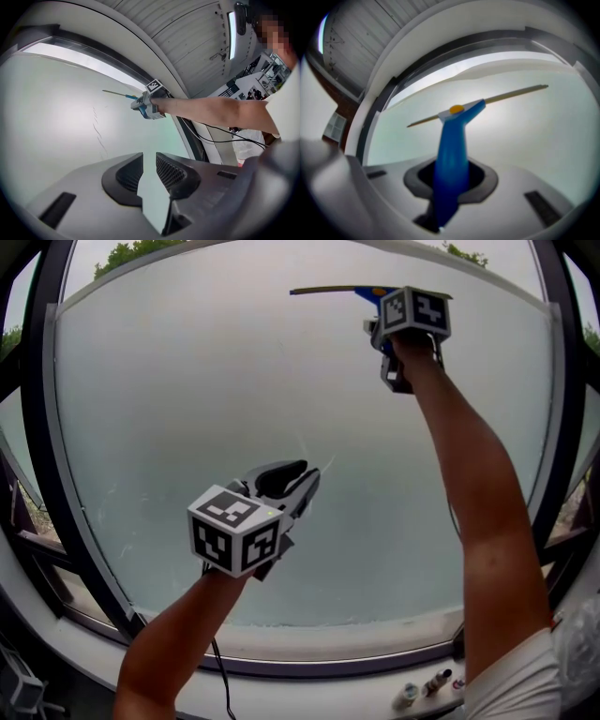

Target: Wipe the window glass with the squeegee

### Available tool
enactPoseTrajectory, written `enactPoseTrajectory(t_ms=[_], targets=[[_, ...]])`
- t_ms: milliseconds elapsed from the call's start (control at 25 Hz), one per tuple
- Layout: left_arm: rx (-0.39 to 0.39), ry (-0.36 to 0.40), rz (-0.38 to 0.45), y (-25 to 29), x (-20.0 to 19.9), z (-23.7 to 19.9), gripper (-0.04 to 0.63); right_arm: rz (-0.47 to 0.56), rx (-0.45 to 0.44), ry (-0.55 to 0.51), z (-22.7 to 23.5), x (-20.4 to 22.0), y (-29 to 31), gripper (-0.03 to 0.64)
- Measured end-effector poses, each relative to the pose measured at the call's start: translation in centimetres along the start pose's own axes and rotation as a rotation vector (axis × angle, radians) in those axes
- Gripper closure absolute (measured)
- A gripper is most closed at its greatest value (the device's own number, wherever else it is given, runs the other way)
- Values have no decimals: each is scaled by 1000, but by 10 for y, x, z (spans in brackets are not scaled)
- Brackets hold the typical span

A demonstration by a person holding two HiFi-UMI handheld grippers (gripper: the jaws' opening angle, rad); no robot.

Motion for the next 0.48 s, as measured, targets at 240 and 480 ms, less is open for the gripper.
enactPoseTrajectory(t_ms=[240,480], targets=[[15,16,-13,0,0,6,488,-45,-13,-2,7,-1,13,525],[14,-3,-16,-1,6,4,488,-63,-19,0,6,4,14,526]])
Point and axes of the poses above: the fingertips, and each gripper's own axes: y forward along the fingers, z to its right, x out of its underside, the point moved 4 cm from there along -y, backward along the fingers, and after that the axes turned 11 degrees about x, right-handed, at the moved point
